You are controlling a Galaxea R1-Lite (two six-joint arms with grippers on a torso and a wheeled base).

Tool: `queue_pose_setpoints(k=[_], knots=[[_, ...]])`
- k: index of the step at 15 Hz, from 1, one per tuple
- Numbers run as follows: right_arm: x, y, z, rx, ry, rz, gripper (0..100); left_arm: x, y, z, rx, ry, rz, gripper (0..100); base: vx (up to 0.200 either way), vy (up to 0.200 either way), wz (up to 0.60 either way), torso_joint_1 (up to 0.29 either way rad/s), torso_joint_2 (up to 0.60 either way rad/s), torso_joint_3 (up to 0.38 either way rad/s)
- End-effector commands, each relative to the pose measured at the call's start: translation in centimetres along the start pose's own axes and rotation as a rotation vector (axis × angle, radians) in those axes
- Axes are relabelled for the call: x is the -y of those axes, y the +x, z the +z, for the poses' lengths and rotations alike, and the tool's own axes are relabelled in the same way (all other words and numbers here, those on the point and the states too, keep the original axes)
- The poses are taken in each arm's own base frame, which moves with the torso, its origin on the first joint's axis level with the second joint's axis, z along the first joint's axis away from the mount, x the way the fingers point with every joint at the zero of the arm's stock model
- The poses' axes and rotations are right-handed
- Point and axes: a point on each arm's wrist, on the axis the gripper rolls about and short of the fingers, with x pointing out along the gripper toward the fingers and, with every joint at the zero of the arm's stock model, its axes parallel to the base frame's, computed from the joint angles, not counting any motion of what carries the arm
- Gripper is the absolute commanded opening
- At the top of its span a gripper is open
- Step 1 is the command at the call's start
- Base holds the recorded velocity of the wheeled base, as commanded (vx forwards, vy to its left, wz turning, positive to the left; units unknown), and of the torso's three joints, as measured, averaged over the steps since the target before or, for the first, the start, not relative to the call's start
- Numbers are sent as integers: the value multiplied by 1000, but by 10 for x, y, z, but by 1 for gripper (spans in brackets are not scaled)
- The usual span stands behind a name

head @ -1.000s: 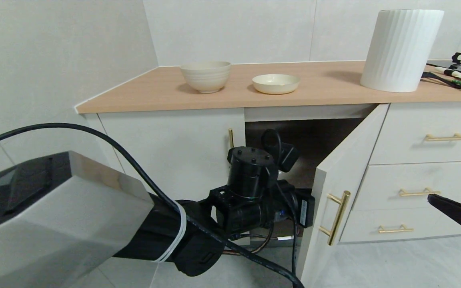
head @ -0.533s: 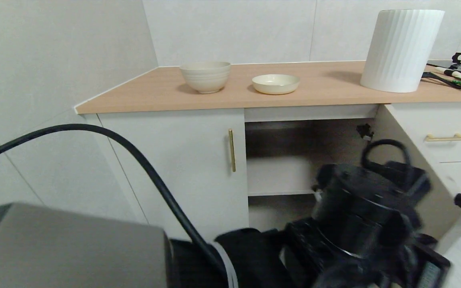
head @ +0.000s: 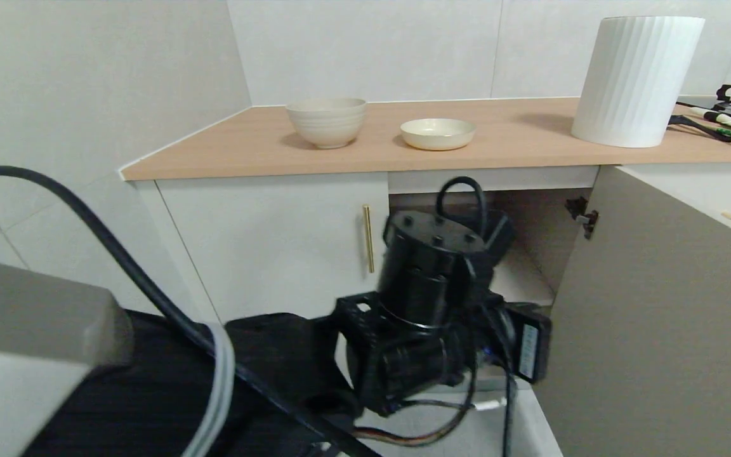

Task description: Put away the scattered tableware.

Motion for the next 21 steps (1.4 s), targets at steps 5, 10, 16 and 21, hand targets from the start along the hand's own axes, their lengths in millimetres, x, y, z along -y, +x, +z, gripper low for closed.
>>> queue_pose_setpoints(k=[5, 10, 16, 21], knots=[[2, 114, 12, -197, 36, 68, 100, -109, -150, 34, 173, -28, 406, 0, 0, 0, 0, 0, 0, 0], [-2, 158, 6, -258, 40, 92, 100, -119, -222, 38, 270, 38, 575, 0, 0, 0, 0, 0, 0, 0], [-1, 155, 0, -275, 70, 38, 100, -123, -225, 39, 211, 14, 604, 100, 0, 0, 0, 0, 0, 0], [-1, 152, 0, -275, 71, 43, 100, -122, -226, 40, 219, 16, 603, 100, 0, 0, 0, 0, 0, 0]])
